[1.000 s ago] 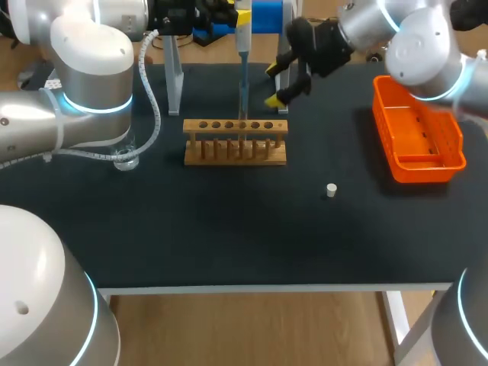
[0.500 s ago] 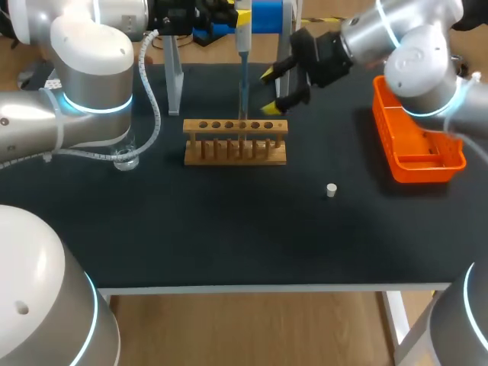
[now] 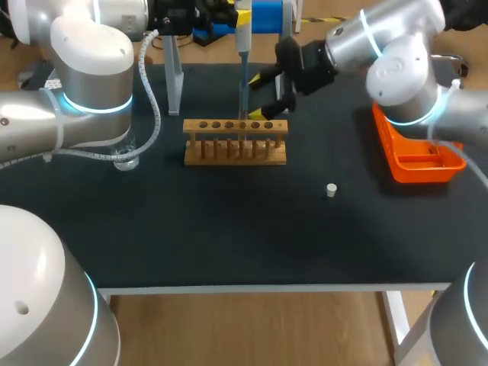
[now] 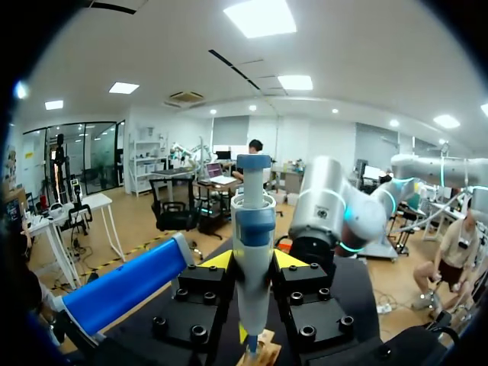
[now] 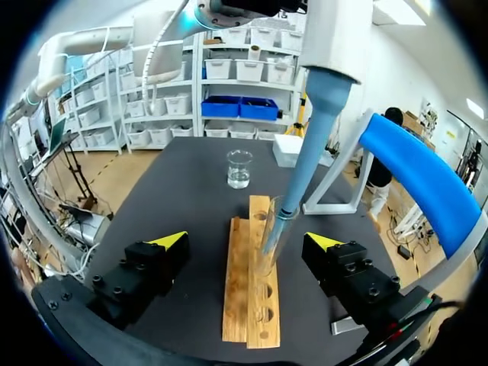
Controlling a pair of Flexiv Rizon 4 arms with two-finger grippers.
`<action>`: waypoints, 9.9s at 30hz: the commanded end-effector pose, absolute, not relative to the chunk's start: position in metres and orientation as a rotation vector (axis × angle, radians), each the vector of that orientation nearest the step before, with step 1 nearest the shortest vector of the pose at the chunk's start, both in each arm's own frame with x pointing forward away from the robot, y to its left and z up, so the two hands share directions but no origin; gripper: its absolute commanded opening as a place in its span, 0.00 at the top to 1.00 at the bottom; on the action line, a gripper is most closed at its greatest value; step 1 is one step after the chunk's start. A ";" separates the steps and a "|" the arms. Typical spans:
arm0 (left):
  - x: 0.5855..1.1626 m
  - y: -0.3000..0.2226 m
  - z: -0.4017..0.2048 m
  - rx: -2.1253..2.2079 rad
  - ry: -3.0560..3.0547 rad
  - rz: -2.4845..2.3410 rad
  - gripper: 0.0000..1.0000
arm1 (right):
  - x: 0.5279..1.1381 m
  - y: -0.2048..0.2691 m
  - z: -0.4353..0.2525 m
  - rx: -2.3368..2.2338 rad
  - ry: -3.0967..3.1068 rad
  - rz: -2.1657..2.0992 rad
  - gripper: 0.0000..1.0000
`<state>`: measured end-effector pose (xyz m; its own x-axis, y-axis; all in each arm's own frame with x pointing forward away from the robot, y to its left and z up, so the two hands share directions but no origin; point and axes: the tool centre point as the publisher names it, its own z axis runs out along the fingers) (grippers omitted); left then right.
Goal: Invert the test tube, pick up the pipette, mount the tip to pipette, aspirate from beaker and dispense into the tube, eject the tip, return the pipette, and cap with the stopper.
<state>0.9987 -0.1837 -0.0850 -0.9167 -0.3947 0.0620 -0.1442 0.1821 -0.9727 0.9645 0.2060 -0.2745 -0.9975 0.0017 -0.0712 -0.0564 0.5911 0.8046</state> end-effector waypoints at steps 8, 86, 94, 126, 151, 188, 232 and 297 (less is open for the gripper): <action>0.999 -0.185 -0.085 -0.523 2.247 -1.816 1.00 | 0.967 0.206 -0.288 -0.030 2.740 1.400 0.00; 0.984 -0.195 -0.035 -0.472 2.229 -1.705 1.00 | 0.967 0.204 -0.292 -0.007 2.747 1.387 0.00; 0.982 -0.198 -0.027 -0.463 2.229 -1.686 1.00 | 0.967 0.204 -0.292 -0.007 2.747 1.387 0.00; 0.957 -0.195 0.011 -0.444 2.169 -1.593 1.00 | 0.967 0.204 -0.292 -0.007 2.747 1.387 0.00; 0.904 -0.177 -0.030 -0.390 2.192 -1.636 1.00 | 0.967 0.204 -0.292 -0.007 2.747 1.387 0.00; 0.846 -0.206 -0.130 -0.297 2.130 -1.977 1.00 | 0.967 0.204 -0.292 -0.007 2.747 1.387 0.00; 0.830 -0.201 -0.149 -0.238 2.421 -1.775 1.00 | 0.967 0.204 -0.292 -0.007 2.747 1.387 0.00; 0.826 -0.195 -0.146 -0.273 2.341 -1.796 1.00 | 0.869 0.113 -0.206 -0.150 2.508 1.763 0.00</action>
